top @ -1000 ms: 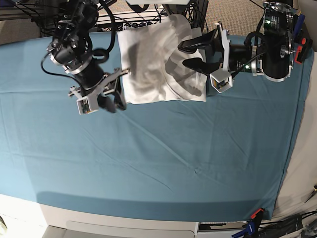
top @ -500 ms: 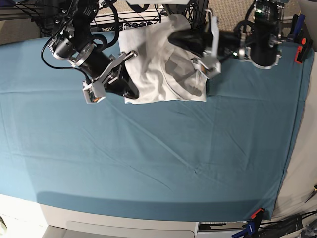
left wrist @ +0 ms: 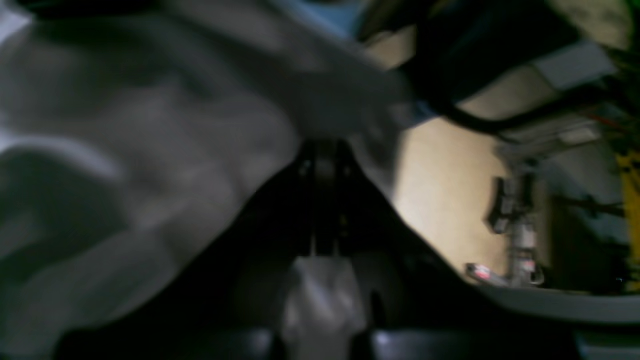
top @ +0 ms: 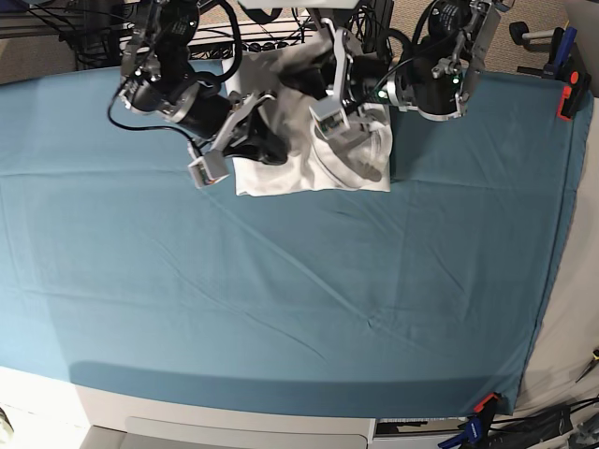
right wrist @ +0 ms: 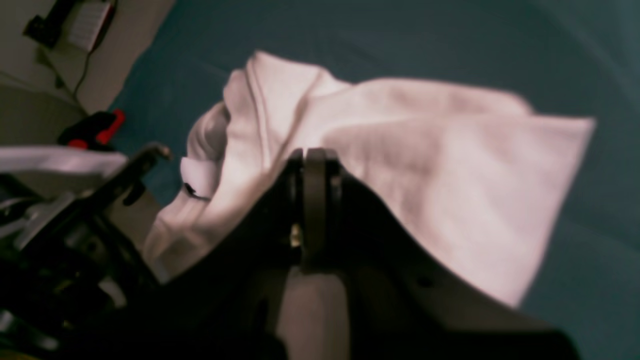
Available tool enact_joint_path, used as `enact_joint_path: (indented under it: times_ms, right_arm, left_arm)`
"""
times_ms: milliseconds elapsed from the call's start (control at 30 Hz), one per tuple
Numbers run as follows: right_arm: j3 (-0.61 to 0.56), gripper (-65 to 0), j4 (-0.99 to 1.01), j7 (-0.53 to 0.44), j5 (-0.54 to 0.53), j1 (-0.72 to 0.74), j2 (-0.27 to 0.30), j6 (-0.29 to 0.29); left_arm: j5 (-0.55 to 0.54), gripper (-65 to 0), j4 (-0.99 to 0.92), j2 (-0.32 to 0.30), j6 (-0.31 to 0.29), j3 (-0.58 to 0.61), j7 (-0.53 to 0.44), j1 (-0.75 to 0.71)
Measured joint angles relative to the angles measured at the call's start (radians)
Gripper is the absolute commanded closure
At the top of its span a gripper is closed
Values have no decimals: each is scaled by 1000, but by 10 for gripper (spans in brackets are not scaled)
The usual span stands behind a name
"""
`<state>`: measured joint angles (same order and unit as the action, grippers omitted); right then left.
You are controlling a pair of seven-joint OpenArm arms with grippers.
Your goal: Fold the T-shirt properly
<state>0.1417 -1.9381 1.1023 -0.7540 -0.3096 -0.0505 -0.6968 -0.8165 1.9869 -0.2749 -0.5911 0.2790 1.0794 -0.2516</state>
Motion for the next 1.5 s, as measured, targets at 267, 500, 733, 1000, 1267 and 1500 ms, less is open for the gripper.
enact_joint_path:
  times_ms: [267,500,733,1000,1267,1500]
  right_arm:
    - [-5,0,103,-18,115,87,0,0]
    - [-5,0,108,-23,134,102,0,0]
    - [-5,0,108,-119,314,102,35,-4]
    - [7,0,108,-157,369,102,59,75]
    - [21,0,109,-147,389,153,64,85]
    - [66,-140,109,-96,390,234,64,91]
  left_arm:
    - [162,0,-2,-3,105,0,-8,0]
    - [243,0,-2,-9,102,0,-15,0]
    - [342,0,-2,-63,200,1,-18,0]
    - [349,0,-2,-69,207,-2,-19,0]
    - [352,0,-2,-69,207,-3,-18,0]
    - [353,0,-2,-69,207,-3,-15,0]
